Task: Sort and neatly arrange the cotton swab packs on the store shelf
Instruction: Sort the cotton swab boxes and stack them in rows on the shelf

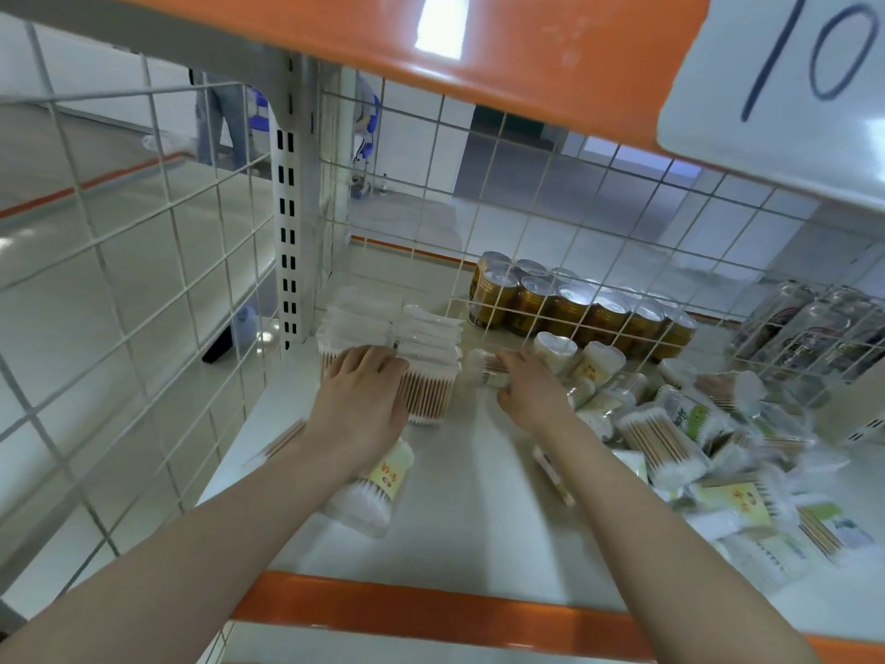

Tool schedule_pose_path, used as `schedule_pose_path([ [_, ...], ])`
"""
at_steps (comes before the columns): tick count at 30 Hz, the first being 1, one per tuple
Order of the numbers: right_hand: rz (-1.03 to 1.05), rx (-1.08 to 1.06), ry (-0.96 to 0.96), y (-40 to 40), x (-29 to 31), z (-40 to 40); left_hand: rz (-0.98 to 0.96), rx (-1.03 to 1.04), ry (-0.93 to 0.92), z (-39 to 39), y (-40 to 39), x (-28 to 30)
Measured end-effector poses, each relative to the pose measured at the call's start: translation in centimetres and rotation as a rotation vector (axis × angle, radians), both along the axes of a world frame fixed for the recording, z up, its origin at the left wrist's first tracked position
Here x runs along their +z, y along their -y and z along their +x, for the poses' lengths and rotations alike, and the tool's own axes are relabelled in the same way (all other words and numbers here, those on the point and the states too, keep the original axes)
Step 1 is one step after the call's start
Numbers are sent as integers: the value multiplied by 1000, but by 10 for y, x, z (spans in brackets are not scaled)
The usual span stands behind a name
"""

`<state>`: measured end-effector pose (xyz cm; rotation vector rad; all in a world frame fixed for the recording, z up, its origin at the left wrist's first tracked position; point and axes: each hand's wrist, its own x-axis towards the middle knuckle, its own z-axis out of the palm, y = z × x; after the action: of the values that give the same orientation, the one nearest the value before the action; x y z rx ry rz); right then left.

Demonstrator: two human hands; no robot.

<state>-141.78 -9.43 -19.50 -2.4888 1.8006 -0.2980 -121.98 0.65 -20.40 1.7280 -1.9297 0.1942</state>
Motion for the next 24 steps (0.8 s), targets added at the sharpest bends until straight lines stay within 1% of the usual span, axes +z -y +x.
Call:
schedule_pose_path([
  [3, 25, 16, -25, 7, -4, 5, -12, 25, -3, 3, -1, -2],
  [6, 32, 23, -51, 13, -7, 8, 16, 40, -4, 5, -3, -3],
  [10, 18, 6, -69, 17, -6, 11, 58, 82, -50, 6, -7, -3],
  [16, -20, -65, -201, 16, -8, 16, 59, 105, -40, 6, -11, -3],
  [24, 84, 15, -177, 3, -11, 9, 94, 77, -10, 5, -20, 2],
])
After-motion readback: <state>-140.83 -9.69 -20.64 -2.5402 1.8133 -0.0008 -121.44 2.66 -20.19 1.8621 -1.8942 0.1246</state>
